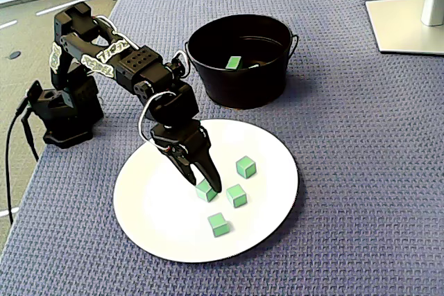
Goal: Pick up the items on the white plate and put them in the black container.
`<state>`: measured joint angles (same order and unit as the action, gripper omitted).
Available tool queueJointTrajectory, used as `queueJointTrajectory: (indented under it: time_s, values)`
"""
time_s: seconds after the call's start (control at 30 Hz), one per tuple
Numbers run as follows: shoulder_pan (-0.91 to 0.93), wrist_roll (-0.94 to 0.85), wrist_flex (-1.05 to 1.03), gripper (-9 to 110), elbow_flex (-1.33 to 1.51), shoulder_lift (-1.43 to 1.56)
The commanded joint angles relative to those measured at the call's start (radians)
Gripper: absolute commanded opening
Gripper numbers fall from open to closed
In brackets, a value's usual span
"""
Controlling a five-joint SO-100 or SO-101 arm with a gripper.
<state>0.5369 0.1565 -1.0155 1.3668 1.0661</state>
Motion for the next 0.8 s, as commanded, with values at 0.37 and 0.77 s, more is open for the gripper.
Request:
queueJointTrajectory:
  time_s: [0.37,0.77]
  values:
    - [0.046,-0.066,-0.209,0,-0.187,0.298]
    - [-0.684,-0.514,-0.414,0,-0.69,0.545]
